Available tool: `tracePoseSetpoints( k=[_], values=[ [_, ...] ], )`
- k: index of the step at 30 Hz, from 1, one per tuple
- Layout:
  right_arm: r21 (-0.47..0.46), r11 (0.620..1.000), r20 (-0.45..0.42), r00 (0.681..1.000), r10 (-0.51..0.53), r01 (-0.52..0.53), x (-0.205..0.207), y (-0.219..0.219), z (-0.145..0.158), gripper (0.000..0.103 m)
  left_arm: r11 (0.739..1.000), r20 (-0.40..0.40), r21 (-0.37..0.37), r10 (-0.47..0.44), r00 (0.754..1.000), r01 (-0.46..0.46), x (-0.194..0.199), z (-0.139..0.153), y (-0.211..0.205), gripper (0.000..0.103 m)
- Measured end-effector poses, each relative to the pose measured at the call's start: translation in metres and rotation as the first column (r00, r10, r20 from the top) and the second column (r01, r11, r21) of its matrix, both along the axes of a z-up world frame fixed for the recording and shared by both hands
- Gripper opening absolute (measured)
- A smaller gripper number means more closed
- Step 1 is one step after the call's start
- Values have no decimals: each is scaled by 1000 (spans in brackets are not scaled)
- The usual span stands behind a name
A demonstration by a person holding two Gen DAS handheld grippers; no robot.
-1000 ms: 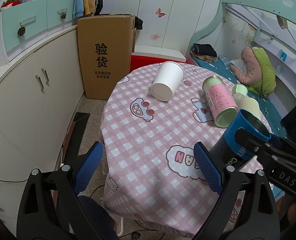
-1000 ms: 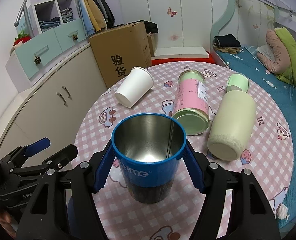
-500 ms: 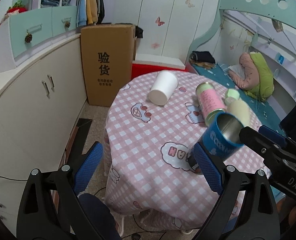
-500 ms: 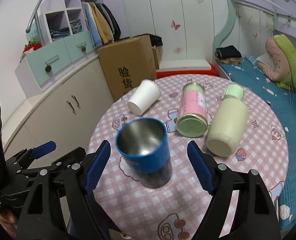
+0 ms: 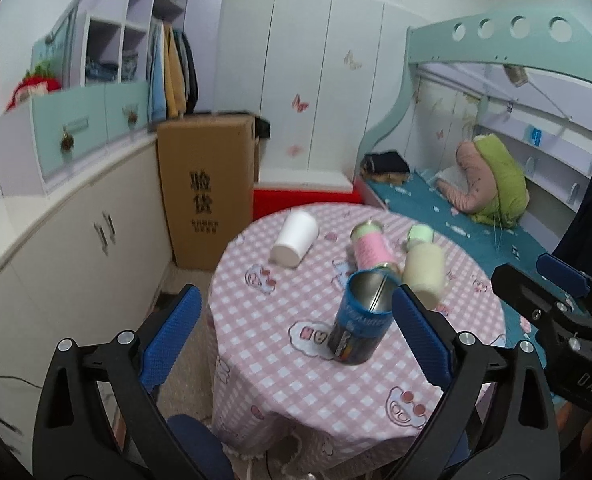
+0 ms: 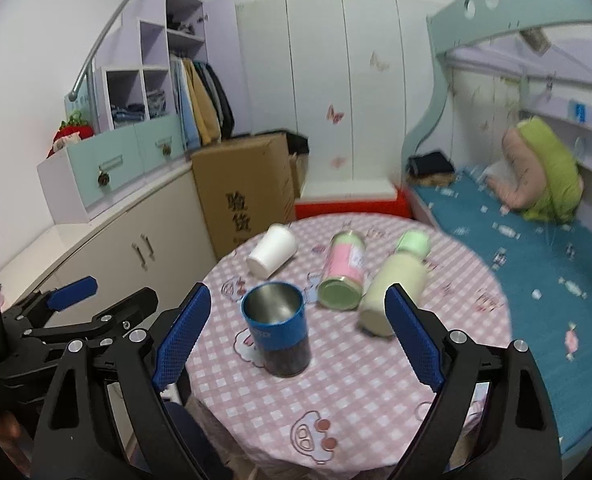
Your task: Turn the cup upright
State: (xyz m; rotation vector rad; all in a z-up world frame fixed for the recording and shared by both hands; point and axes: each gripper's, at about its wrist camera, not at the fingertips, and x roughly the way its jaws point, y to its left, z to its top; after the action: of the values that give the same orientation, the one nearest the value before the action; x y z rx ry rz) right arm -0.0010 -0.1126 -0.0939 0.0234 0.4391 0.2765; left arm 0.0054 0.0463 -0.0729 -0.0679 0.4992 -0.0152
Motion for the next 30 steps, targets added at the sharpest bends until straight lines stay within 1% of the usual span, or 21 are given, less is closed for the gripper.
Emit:
tracePoseSetpoints(
  k=[1,6,13,22,30],
  values=[
    [-3,1000,20,1000,-3,4,-7,-2,3,86,1000,26,8,3,1000,-4,-7,6,-4,97],
    [-15,1000,90,996,-18,19,-32,-11,17,86,1000,96,14,8,995,-9,-27,23,-12,97],
    [1,1000,150,989,-14,14,-54,-20,29,86,998,175,60,0,985,-11,-47,40,-25,97],
    [13,999,199,980,-31,29,-73,-34,40,87,997,251,80,-6,968,-15,-66,54,-36,97],
    [19,999,228,973,-39,36,-79,-39,46,87,997,282,81,-11,959,-12,-70,59,-42,97]
  ],
)
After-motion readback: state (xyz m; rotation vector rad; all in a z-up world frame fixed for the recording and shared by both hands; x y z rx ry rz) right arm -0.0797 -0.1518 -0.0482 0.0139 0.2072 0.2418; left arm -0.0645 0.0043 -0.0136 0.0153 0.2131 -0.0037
